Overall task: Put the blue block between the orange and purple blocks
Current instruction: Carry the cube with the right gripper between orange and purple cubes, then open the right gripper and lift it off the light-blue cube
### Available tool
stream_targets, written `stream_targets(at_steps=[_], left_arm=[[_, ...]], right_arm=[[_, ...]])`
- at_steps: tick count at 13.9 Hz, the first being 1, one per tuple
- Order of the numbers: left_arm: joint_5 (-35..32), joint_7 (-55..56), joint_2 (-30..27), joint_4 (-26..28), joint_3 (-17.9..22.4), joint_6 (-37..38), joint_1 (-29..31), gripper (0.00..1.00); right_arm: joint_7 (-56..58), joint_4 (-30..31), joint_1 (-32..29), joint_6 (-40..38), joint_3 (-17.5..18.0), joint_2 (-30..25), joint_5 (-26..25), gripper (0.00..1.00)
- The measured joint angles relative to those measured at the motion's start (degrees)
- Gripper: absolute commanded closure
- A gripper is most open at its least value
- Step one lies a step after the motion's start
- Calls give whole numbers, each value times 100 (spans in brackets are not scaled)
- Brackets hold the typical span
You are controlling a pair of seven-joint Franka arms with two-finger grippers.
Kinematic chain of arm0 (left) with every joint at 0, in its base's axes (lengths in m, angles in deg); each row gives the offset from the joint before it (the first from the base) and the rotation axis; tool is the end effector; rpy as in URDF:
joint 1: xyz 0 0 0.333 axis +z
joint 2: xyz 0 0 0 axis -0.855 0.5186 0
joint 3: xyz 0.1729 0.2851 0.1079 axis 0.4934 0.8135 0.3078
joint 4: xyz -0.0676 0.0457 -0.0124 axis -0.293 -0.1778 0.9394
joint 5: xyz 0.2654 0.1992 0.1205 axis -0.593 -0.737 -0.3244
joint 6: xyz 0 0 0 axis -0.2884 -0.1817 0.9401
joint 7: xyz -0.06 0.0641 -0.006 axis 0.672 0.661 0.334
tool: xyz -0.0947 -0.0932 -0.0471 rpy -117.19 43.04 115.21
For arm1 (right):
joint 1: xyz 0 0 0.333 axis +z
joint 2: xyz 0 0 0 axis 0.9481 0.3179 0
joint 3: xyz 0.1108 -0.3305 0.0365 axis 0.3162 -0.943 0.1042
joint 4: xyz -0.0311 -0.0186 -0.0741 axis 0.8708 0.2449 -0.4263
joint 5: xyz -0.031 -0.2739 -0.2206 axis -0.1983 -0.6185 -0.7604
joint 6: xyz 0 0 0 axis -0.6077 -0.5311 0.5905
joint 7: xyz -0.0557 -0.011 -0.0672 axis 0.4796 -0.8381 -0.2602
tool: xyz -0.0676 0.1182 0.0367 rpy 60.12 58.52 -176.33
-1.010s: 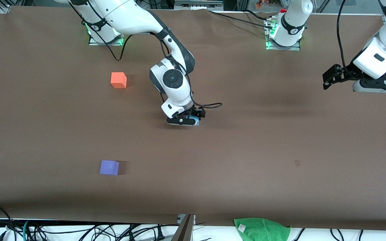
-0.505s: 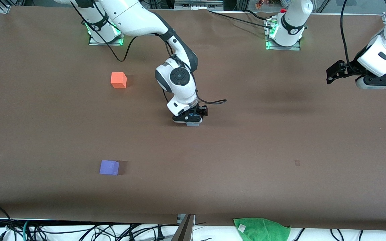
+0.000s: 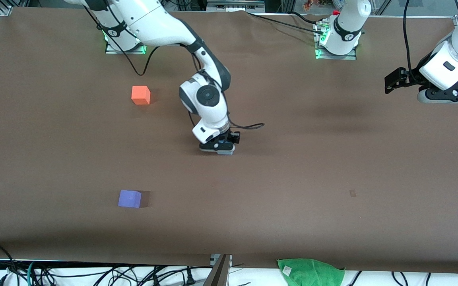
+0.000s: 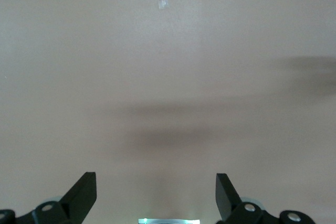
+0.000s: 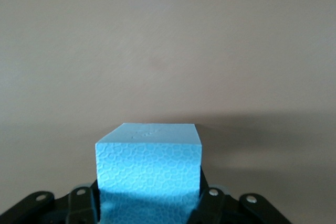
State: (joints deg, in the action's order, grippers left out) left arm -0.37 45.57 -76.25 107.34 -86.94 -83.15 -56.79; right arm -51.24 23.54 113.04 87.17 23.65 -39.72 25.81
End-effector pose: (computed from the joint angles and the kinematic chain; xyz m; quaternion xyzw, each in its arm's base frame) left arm 0.4772 -0.0340 0.5852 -0.9983 0.0063 0.0557 0.0136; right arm 0.5498 0.4648 0.2308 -0.9979 0.0184 -0.0482 0.0396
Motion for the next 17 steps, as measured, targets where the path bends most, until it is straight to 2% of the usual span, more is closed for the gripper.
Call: stream_targets(at_steps=[3, 5, 7, 9, 11, 12, 13, 14, 15, 17], left_arm=[[0, 0, 104, -206, 1, -2, 0, 0], [0, 0, 163, -281, 1, -2, 0, 0], [0, 0, 197, -297, 1, -2, 0, 0], [0, 0, 219, -305, 1, -2, 0, 0], [0, 0, 228, -314, 1, -2, 0, 0], [0, 0, 228, -317, 1, -2, 0, 0], [0, 0, 229, -321, 0, -2, -1, 0], [0, 0, 229, -324, -1, -2, -1, 0], [0, 0, 229, -325, -3, -2, -2, 0], [0, 0, 229, -331, -15, -2, -6, 0]], right_arm=[[1223, 159, -633, -1106, -98, -635, -1, 82], [2237, 953, -1156, -1116, -227, -1301, 1, 82], [3044, 2169, -1659, -388, -294, -1876, 5, 82], [3504, 3367, -1979, 736, -322, -2167, 4, 82], [3578, 4037, -2042, 1435, -331, -2206, 4, 82], [3578, 4150, -2033, 1544, -324, -2208, 4, 78], [3578, 4170, -2025, 1568, -315, -2210, 4, 59], [3577, 4169, -2023, 1570, -308, -2218, 4, 12], [3559, 4169, -2027, 1570, -308, -2220, 23, 0], [3522, 4169, -2060, 1568, -320, -2219, 211, 0]])
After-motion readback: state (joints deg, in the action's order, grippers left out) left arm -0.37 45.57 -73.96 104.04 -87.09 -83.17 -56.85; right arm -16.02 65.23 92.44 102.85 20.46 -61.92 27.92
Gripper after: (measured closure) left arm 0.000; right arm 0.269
